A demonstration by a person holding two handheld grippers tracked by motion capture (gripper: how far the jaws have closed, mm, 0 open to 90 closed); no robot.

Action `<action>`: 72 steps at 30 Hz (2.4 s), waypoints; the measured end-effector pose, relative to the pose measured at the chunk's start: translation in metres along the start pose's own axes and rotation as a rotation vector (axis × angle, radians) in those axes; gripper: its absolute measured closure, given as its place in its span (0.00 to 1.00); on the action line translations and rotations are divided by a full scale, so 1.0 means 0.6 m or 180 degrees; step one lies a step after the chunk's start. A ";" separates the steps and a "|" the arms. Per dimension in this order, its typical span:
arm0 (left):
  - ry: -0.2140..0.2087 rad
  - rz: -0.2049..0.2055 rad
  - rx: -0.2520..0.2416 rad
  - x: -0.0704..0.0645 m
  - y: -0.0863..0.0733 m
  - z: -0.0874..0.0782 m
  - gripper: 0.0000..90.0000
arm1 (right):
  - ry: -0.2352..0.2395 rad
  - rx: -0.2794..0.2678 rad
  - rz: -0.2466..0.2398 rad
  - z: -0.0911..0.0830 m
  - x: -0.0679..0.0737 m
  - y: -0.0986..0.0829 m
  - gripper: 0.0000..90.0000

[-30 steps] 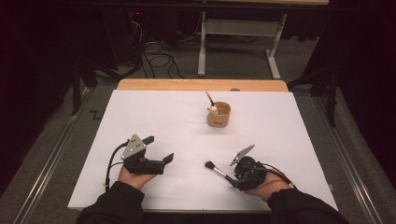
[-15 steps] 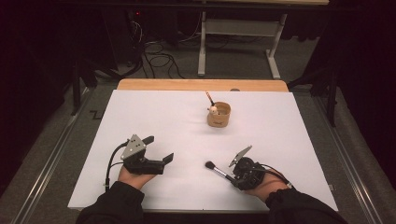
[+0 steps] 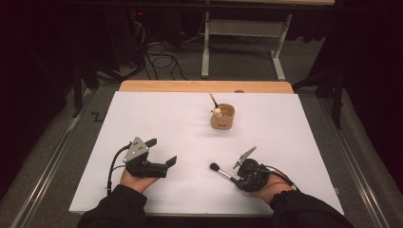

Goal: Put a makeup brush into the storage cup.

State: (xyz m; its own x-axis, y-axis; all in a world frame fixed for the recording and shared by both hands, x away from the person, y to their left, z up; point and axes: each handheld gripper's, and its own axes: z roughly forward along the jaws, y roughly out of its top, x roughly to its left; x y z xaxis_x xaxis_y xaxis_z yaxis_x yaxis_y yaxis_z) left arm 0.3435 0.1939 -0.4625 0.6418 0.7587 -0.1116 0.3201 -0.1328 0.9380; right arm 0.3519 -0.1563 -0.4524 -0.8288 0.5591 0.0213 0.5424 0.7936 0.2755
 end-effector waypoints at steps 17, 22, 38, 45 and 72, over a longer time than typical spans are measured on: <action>0.0004 0.0000 -0.0003 0.002 0.000 -0.001 0.02 | -0.0029 0.0023 0.0012 -0.004 0.002 0.003 0.90; 0.0003 0.0000 -0.0002 0.002 0.000 -0.001 0.02 | -0.0075 -0.0007 0.0048 -0.008 -0.007 0.002 0.90; 0.0003 0.0000 0.0005 0.002 0.000 -0.001 0.02 | -0.0349 -0.0094 0.0344 -0.040 -0.063 -0.010 0.90; 0.0002 -0.0004 0.0007 0.002 0.000 0.000 0.02 | -0.0461 -0.0118 0.0520 -0.050 -0.092 -0.023 0.90; 0.0004 -0.0009 0.0009 0.004 0.000 0.000 0.02 | -0.0610 -0.0341 0.0897 -0.057 -0.137 -0.053 0.90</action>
State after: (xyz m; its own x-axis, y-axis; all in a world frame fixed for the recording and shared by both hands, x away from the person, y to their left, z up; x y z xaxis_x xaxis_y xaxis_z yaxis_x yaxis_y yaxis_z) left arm 0.3447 0.1959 -0.4629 0.6399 0.7599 -0.1139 0.3240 -0.1324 0.9368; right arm 0.3979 -0.2356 -0.4299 -0.6025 0.7953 -0.0672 0.7201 0.5779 0.3841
